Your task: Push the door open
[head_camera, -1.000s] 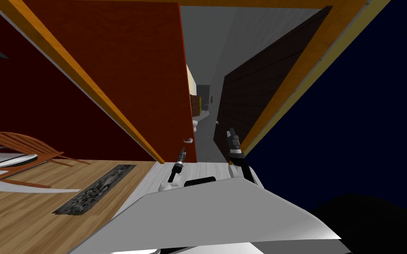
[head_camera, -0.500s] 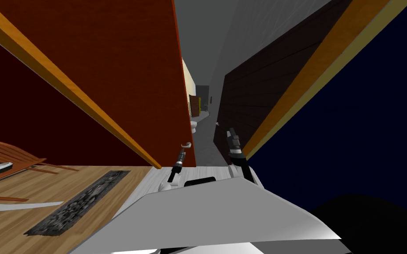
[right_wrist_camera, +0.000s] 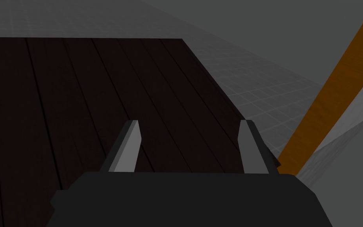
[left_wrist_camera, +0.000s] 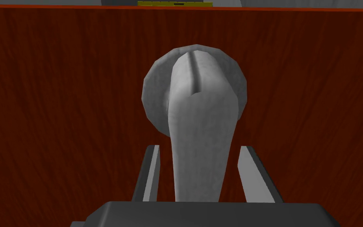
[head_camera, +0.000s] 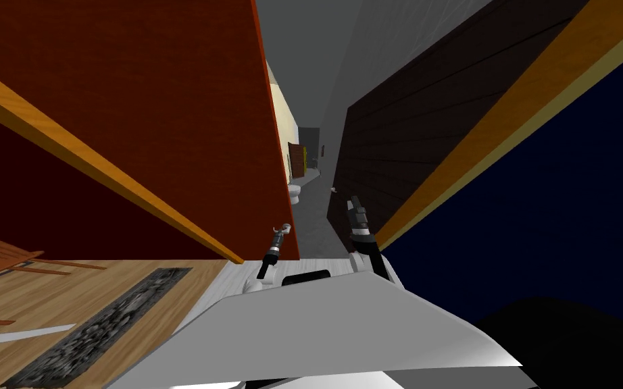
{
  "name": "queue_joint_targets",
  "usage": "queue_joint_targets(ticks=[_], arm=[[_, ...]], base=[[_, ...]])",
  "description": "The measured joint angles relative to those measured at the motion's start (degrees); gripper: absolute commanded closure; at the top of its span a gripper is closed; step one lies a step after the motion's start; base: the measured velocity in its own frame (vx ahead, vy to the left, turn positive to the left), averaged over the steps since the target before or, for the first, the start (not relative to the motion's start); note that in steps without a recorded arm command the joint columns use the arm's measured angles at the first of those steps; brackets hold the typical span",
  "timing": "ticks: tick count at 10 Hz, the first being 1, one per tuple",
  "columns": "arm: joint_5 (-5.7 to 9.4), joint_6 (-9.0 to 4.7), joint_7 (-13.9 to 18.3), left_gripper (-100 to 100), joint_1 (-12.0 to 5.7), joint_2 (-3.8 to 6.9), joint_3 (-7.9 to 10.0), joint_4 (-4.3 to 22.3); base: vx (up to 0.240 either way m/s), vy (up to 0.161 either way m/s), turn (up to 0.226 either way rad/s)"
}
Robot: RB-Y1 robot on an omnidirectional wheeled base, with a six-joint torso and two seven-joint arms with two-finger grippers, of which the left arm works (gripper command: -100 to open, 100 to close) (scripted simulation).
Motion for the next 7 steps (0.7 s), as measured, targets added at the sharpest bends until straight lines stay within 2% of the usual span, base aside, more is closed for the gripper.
queue_joint_targets(ticks=[4,7], arm=[[0.04,0.09,0.0,100,-0.23,0.11,0.1,-0.1],[0.25,0.2,-0.3,100,0.07,-0.03,0.47,0.7]], base=[[-0.003,0.003,-0.003],[0.144,-0.035,0.025]])
